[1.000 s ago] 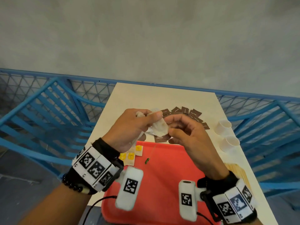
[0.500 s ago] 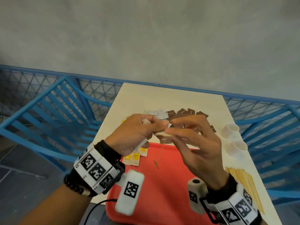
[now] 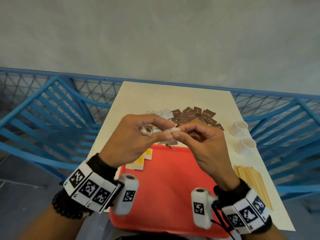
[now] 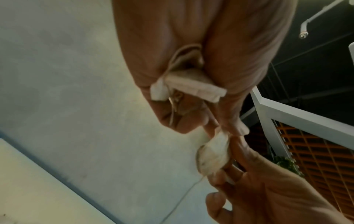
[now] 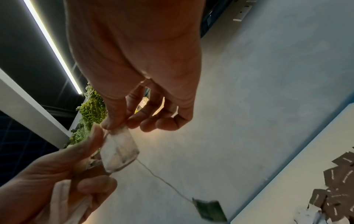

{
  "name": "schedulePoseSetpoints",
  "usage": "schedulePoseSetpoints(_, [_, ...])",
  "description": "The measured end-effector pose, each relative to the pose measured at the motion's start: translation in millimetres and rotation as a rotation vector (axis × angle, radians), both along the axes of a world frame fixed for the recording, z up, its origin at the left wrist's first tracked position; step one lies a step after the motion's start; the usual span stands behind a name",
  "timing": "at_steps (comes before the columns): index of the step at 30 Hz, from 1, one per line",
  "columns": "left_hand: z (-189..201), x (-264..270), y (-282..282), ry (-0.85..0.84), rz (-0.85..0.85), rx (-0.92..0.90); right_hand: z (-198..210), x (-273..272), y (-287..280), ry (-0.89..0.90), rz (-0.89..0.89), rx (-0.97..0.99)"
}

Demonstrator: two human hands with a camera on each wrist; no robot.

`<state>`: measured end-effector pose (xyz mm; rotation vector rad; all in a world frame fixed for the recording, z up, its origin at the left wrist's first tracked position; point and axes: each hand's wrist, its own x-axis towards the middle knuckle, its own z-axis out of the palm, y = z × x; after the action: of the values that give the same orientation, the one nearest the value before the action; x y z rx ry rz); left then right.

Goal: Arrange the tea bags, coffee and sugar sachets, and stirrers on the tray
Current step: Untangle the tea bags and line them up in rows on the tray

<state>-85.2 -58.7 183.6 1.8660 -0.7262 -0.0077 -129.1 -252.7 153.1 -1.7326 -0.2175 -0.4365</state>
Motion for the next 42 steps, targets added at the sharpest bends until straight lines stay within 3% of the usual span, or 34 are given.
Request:
schedulePoseSetpoints(5, [5.3,8.9,-5.9,0.191,-0.025,0.08,-5.7,5.8,-1.2,0.025,-0.009,0.065])
schedulePoseSetpoints(8, [10.8,9.4,-7.1,0.166,-0.026,0.08,-12.2,10.8,-5.5,0.051,0.021,0.078])
schedulePoseSetpoints(12, [20.6,14.2,-5.4,0.065,0.004,0.095,-33.2,15.2,1.3,0.262,0.354,-0.176])
schedulePoseSetpoints(14, [23.0,18.7,0.2,0.055,0.057,0.069,-46.7,11.0,12.4,0.246,0.383,-0.334])
schedulePoseSetpoints(17, [15.2,28.3,18.6,0.085,0.208,0.065,-63.7,1.5,18.8,0.247,0.355,-0.29])
schedulePoseSetpoints(22, [-45.6,29.1,51.1,0.237,0.323,0.234,-86.4,-22.6,16.0,0.499,0.407,-0.167])
schedulePoseSetpoints(26, [-113.0,20.2,66.7,0.2,0.304,0.567,-120.6,-24.7,19.0,0.693,0.338,-0.312])
schedulePoseSetpoints(28, [-138.9,14.4,71.4,0.251,0.338,0.629,-135.3,-21.1,16.7,0.841,0.389,-0.434])
schedulePoseSetpoints(31, [-157.3,7.7,74.8,0.285,0.394,0.627,-140.5,-20.7,11.8,0.876,0.452,-0.473])
schedulePoseSetpoints(35, [-158.1,5.6,79.6,0.287,0.399,0.622,-129.6,-15.1,5.5,0.855,0.372,-0.395])
schedulePoseSetpoints(39, [-155.8,8.4,81.2,0.351,0.399,0.591,-117.6,-3.5,3.4,0.786,0.303,-0.528])
schedulePoseSetpoints(42, [-156.4,-0.1,68.5,0.613,0.419,0.272,-112.1,-2.4,25.8,0.798,0.288,-0.327])
